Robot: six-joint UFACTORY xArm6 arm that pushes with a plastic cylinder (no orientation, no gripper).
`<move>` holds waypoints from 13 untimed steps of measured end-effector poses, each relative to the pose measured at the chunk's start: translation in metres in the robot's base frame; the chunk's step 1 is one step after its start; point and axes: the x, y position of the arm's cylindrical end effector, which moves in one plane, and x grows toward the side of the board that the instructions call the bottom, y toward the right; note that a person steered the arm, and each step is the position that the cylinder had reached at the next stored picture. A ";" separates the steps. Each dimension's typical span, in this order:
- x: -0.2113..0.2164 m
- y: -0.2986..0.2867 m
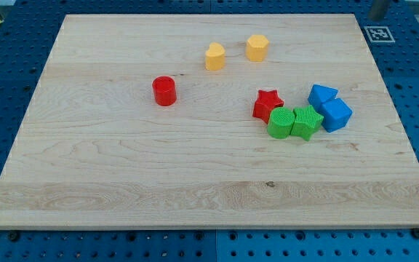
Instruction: Move the arm closer to the green circle
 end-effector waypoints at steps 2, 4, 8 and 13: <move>0.001 -0.010; 0.011 -0.049; 0.059 -0.050; 0.221 -0.054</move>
